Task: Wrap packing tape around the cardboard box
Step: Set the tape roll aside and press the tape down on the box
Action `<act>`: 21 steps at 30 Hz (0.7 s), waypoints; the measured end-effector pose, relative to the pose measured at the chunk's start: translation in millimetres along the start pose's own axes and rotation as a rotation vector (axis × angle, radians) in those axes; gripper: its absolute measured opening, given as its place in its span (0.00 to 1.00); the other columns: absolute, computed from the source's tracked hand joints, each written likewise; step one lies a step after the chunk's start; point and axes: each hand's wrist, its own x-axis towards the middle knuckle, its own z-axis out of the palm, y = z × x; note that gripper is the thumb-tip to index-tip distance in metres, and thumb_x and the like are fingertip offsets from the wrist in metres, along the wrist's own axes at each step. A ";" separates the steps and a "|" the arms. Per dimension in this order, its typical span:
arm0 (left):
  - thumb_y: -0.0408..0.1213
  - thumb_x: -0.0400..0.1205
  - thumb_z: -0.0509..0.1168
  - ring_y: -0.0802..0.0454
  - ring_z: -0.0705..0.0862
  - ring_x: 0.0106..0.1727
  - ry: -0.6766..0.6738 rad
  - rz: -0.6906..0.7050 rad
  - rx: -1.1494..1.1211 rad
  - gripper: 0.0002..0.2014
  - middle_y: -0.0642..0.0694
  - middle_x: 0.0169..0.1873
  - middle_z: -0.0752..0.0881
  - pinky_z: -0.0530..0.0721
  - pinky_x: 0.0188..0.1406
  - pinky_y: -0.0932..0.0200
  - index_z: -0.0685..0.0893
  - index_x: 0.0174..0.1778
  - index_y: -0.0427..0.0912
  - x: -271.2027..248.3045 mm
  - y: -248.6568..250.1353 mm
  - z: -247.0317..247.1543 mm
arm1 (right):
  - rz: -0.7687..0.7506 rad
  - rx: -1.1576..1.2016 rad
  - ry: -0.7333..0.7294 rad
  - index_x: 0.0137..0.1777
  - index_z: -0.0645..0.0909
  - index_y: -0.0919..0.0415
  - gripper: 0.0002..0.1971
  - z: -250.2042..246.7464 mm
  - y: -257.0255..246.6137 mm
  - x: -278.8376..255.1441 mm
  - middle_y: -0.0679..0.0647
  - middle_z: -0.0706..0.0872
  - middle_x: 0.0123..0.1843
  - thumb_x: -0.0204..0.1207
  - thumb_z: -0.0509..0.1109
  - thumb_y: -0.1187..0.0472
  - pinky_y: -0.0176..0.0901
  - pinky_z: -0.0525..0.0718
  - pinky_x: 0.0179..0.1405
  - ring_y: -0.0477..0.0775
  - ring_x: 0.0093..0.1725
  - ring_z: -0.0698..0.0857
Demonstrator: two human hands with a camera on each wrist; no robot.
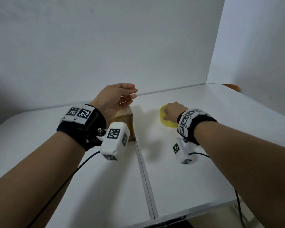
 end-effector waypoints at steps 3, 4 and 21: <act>0.22 0.83 0.59 0.53 0.88 0.42 0.024 0.063 0.034 0.12 0.46 0.45 0.90 0.86 0.50 0.57 0.86 0.46 0.41 -3.8 1.2 -7.4 | 0.013 0.046 0.027 0.39 0.77 0.64 0.26 -6.8 -7.7 -2.2 0.61 0.83 0.48 0.77 0.65 0.38 0.46 0.78 0.45 0.63 0.52 0.86; 0.22 0.83 0.59 0.53 0.88 0.42 0.031 0.091 0.068 0.13 0.45 0.45 0.90 0.87 0.50 0.58 0.86 0.45 0.40 -6.0 1.7 -12.2 | -0.007 0.080 0.074 0.43 0.80 0.65 0.26 -11.0 -13.8 -5.2 0.61 0.84 0.50 0.77 0.64 0.38 0.48 0.81 0.48 0.63 0.53 0.85; 0.23 0.83 0.60 0.53 0.86 0.43 0.103 -0.023 0.083 0.11 0.47 0.43 0.88 0.84 0.52 0.59 0.85 0.45 0.41 -53.0 -14.2 -104.3 | -0.402 0.398 0.166 0.67 0.82 0.58 0.17 -28.3 -142.3 -12.9 0.58 0.84 0.69 0.83 0.63 0.53 0.41 0.74 0.65 0.58 0.69 0.81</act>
